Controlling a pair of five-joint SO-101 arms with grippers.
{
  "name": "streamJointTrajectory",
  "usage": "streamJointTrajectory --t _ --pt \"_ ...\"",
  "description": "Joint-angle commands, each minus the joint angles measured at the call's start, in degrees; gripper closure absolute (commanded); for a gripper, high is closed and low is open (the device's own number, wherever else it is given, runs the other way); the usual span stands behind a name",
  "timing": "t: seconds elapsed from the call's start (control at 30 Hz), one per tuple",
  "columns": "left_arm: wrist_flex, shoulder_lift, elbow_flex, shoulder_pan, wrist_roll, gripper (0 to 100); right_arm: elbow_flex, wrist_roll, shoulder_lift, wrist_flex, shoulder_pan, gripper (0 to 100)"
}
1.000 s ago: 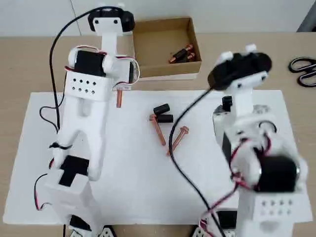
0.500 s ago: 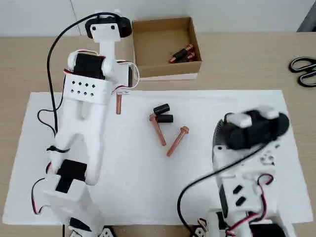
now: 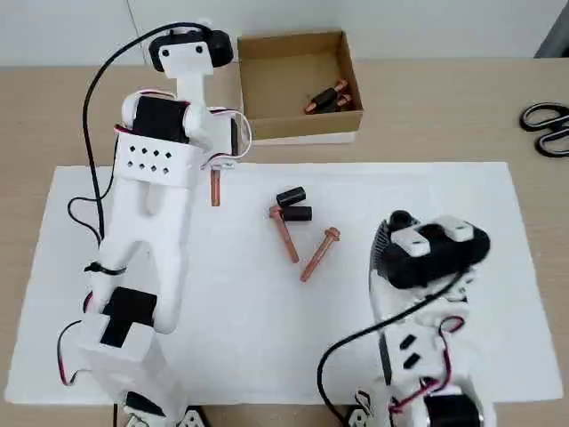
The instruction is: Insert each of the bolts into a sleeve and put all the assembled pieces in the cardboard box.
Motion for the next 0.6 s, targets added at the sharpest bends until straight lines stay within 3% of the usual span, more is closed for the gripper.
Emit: streamJointTrajectory --t 0.0,0.13,0.4,0.57 --pt "-2.02 -6.77 -9.19 0.18 -5.19 99 2.81 0.35 -0.66 -7.52 -4.0 99.5" --pt "-3.08 -9.93 -13.14 0.18 -9.05 99 6.68 0.62 -0.66 -11.12 -8.22 99.5" --pt "-0.7 -14.77 -13.23 2.81 -5.01 99 7.12 0.44 -0.57 -17.54 -9.63 99.5" --pt "-9.05 -17.76 -14.64 5.8 -7.82 99 7.21 0.53 -0.57 -17.19 -9.19 99.5"
